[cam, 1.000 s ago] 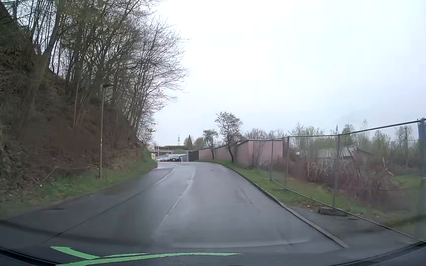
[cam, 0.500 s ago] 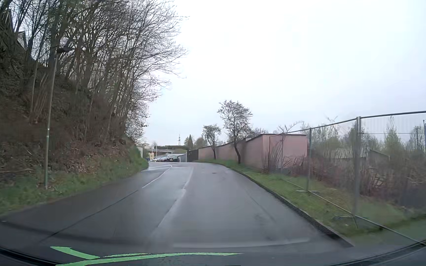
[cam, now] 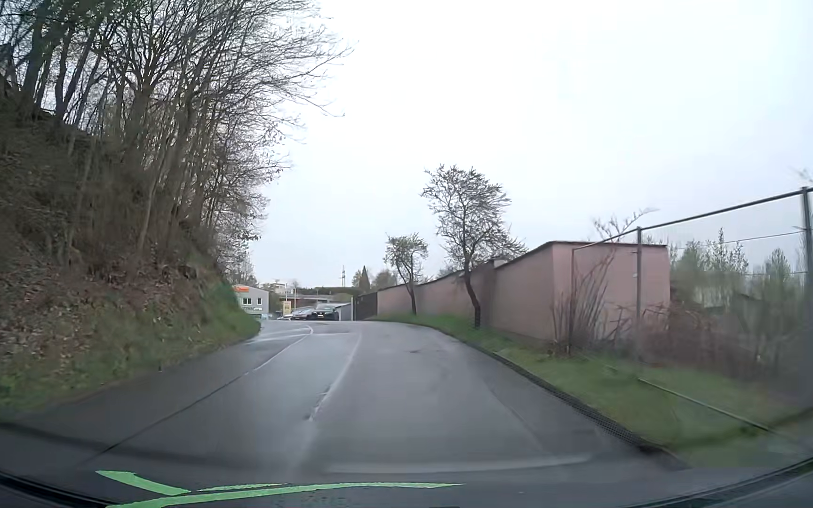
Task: Follow the waypoints while adhering to traffic rules and regulations
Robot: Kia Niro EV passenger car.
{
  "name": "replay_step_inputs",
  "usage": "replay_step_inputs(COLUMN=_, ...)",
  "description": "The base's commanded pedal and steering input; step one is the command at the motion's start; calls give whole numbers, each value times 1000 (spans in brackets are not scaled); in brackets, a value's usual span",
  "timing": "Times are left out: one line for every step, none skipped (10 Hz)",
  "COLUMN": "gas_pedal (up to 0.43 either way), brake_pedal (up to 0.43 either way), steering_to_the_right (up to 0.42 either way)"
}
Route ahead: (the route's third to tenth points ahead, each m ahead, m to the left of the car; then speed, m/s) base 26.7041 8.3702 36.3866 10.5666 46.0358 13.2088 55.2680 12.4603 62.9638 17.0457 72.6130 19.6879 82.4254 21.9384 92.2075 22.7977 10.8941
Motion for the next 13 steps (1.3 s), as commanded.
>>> replay_step_inputs(gas_pedal=118, brake_pedal=0, steering_to_the_right=-6)
replay_step_inputs(gas_pedal=118, brake_pedal=0, steering_to_the_right=-6)
replay_step_inputs(gas_pedal=118, brake_pedal=0, steering_to_the_right=-9)
replay_step_inputs(gas_pedal=110, brake_pedal=0, steering_to_the_right=-14)
replay_step_inputs(gas_pedal=110, brake_pedal=0, steering_to_the_right=-17)
replay_step_inputs(gas_pedal=98, brake_pedal=0, steering_to_the_right=-22)
replay_step_inputs(gas_pedal=98, brake_pedal=0, steering_to_the_right=-24)
replay_step_inputs(gas_pedal=98, brake_pedal=0, steering_to_the_right=-27)
replay_step_inputs(gas_pedal=98, brake_pedal=0, steering_to_the_right=-32)
replay_step_inputs(gas_pedal=98, brake_pedal=0, steering_to_the_right=-36)
replay_step_inputs(gas_pedal=98, brake_pedal=0, steering_to_the_right=-43)
replay_step_inputs(gas_pedal=98, brake_pedal=0, steering_to_the_right=-49)
replay_step_inputs(gas_pedal=98, brake_pedal=0, steering_to_the_right=-54)
